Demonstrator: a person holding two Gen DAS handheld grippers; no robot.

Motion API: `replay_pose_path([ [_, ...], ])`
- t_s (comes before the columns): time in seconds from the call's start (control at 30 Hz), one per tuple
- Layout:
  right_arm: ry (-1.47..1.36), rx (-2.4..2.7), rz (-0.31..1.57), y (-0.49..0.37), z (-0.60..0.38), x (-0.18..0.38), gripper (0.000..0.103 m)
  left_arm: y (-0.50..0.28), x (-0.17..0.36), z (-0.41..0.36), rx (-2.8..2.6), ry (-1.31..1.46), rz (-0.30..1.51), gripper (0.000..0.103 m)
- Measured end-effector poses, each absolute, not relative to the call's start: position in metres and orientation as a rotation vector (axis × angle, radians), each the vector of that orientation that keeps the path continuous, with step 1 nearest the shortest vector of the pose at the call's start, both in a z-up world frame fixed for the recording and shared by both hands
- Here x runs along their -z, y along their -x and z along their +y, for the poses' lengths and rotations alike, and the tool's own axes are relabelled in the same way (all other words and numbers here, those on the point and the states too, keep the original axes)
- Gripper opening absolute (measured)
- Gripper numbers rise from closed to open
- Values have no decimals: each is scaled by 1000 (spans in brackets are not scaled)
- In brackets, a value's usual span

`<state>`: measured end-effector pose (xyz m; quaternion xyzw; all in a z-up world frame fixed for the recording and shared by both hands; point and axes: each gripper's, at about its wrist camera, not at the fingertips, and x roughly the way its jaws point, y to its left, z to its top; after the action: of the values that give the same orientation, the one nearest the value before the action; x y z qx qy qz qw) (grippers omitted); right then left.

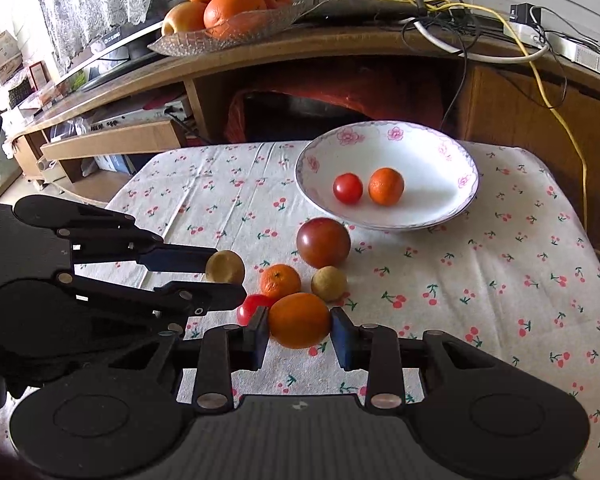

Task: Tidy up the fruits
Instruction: 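Grasp the potato with the left gripper while the right grasps the mandarin, lift both, then lower both held fruits into the white bowl and open both grippers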

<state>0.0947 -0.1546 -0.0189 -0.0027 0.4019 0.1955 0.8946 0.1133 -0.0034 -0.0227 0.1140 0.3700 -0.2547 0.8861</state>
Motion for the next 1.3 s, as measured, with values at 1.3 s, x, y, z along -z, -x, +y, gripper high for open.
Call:
replay_pose_path([
  [1.3,4,-341,747,-196,-177,27,29,-216,34,-32,423,-179,744,34],
])
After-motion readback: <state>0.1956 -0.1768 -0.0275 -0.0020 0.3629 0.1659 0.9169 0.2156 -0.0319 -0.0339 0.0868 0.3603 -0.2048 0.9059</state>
